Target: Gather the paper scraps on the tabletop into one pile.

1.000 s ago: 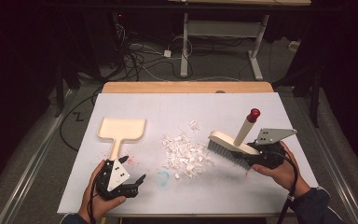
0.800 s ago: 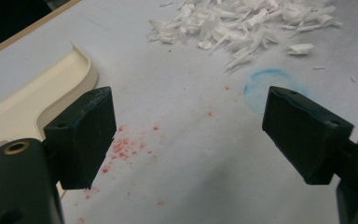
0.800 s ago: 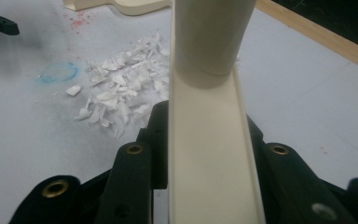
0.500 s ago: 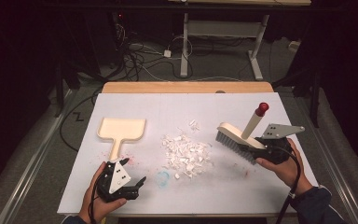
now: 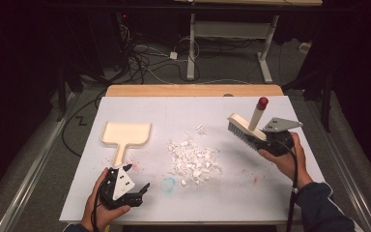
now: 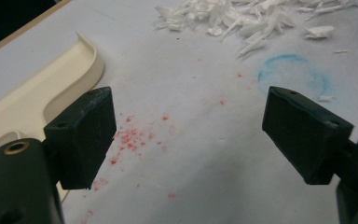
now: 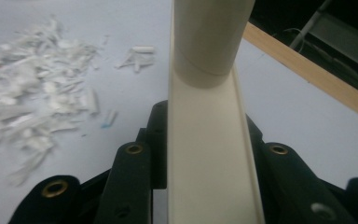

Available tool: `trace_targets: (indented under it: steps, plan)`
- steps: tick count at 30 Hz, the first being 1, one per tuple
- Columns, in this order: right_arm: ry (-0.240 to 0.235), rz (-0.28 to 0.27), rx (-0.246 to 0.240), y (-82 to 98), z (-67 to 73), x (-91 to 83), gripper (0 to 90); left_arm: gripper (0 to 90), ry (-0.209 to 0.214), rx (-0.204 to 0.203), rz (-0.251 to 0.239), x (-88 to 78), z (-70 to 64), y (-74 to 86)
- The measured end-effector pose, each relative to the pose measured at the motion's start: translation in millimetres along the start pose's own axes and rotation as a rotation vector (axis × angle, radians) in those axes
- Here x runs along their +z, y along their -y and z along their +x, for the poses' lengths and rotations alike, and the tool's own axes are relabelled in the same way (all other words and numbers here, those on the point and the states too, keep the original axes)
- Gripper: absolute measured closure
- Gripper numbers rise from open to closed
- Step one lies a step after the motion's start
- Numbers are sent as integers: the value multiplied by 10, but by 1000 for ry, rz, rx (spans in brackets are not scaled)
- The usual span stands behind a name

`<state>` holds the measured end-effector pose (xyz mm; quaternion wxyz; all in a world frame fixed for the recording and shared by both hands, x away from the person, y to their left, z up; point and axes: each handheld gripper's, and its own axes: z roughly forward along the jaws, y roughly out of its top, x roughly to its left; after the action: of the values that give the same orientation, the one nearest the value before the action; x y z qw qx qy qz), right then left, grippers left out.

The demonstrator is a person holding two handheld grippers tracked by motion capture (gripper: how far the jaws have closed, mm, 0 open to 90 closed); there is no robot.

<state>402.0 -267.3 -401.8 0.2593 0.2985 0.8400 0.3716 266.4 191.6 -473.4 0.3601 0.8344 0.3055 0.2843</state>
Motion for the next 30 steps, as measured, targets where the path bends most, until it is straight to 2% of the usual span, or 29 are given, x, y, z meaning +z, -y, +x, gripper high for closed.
trace_targets:
  steps: [1,7,9,10,11,12,13,14,15,16,17,20,21,23,26,30]
  plan:
    - [14,6,-11,-23,-14,73,685,164,3,3,-2,2,-5,-5]
    - [81,39,-8,-164,-101,550,685,164,7,9,5,23,-1,-7]
    - [89,41,-8,-183,-107,605,685,164,11,4,5,20,2,2]
    - [109,60,-24,-249,-93,756,685,164,11,2,7,16,2,6]
    - [109,60,-24,-249,-93,756,685,164,11,2,8,12,0,10]
    - [127,72,-45,-310,-64,883,685,164,12,3,7,8,-4,13]
    - [125,77,-46,-338,-46,947,685,164,16,6,8,3,-8,16]
    - [125,77,-46,-338,-46,947,685,164,16,6,8,3,-8,16]
    - [139,91,-78,-387,16,1076,686,164,19,6,6,3,-10,17]
    - [139,91,-78,-387,16,1076,686,164,20,6,7,5,-9,17]
    - [117,91,-111,-421,84,1189,686,164,21,7,8,8,-8,17]
    - [116,96,-125,-462,171,1270,686,164,30,5,9,26,-1,24]
    - [99,82,-139,-496,260,1315,686,164,33,7,11,30,6,24]
    - [81,73,-142,-510,300,1333,685,164,37,7,10,35,11,26]
    - [6,43,-164,-547,481,1362,685,164,42,10,10,40,10,24]
    - [-114,1,-228,-541,657,1322,684,164,47,15,10,46,-5,16]
